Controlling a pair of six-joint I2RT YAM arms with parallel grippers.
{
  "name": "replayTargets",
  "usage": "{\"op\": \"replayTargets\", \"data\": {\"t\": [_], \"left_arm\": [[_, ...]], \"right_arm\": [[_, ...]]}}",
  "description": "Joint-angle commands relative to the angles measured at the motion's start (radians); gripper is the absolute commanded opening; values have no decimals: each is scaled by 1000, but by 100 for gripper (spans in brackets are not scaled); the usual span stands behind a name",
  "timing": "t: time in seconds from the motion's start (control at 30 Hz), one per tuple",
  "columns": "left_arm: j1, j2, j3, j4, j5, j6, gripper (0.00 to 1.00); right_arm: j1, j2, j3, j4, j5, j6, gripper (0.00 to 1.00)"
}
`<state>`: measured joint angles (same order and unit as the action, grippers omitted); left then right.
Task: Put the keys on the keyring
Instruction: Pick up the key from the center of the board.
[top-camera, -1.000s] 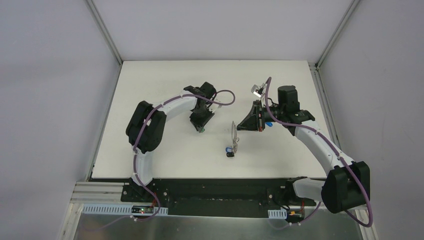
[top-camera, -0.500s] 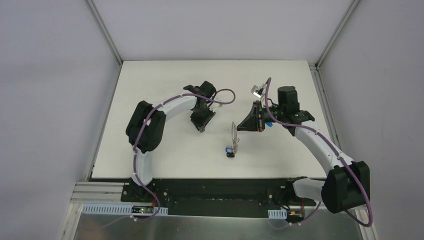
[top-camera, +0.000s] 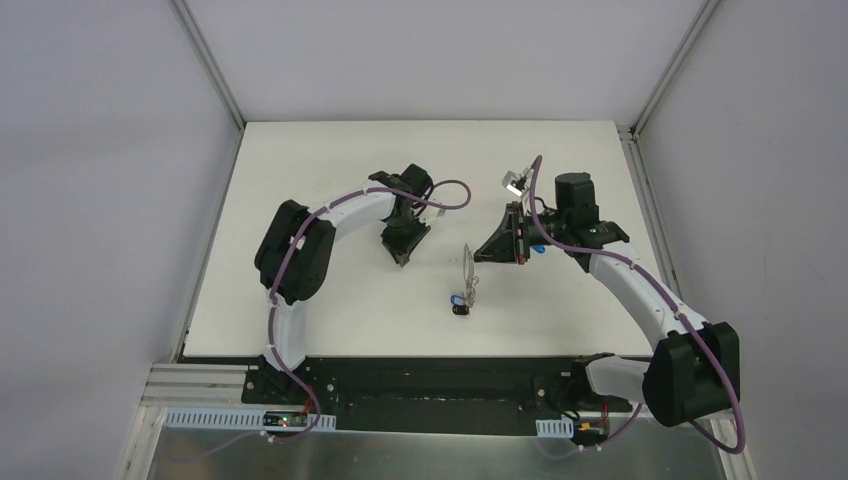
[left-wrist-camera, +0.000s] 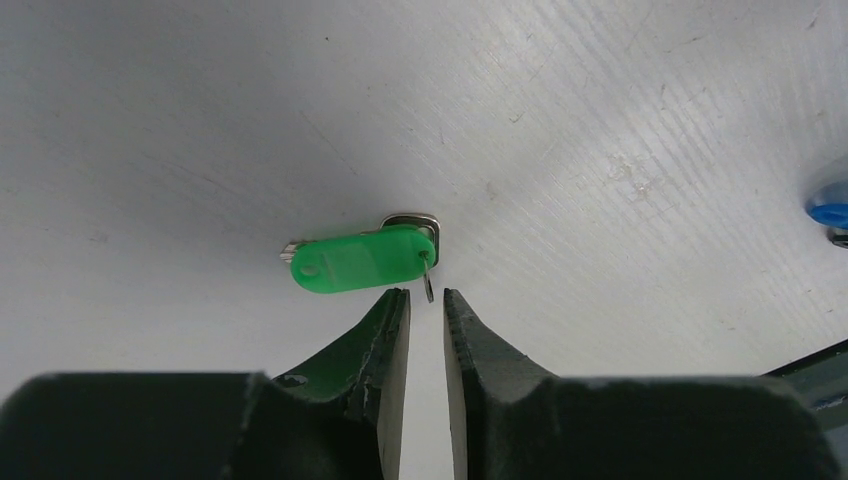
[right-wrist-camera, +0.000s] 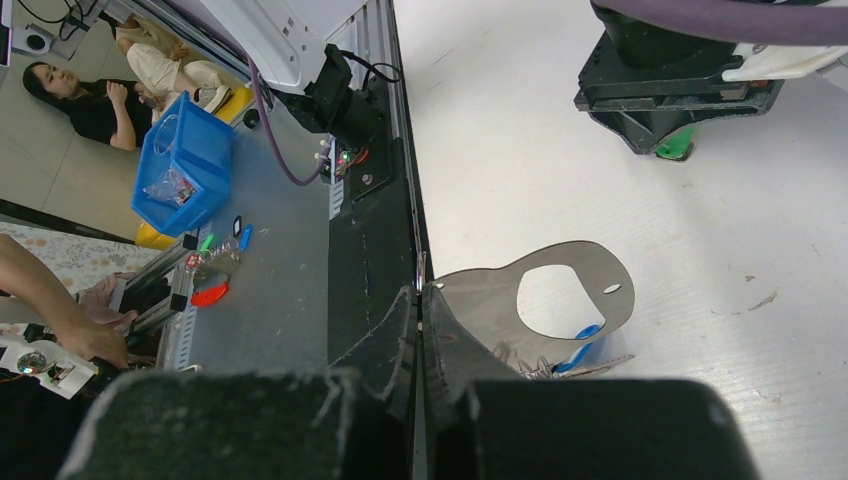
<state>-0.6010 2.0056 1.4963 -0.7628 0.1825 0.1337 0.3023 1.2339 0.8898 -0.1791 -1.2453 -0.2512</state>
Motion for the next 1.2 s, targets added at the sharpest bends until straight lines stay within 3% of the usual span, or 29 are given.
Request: {"op": "replayTargets", "data": {"t": [0.0, 1.17], "left_arm": [[1, 12, 25, -10, 25, -15, 19], [3, 19, 35, -15, 14, -7, 10]], "right_arm": [[-5, -15, 6, 32, -38, -13, 0], [-7, -19, 5, 32, -40, -13, 0]]}}
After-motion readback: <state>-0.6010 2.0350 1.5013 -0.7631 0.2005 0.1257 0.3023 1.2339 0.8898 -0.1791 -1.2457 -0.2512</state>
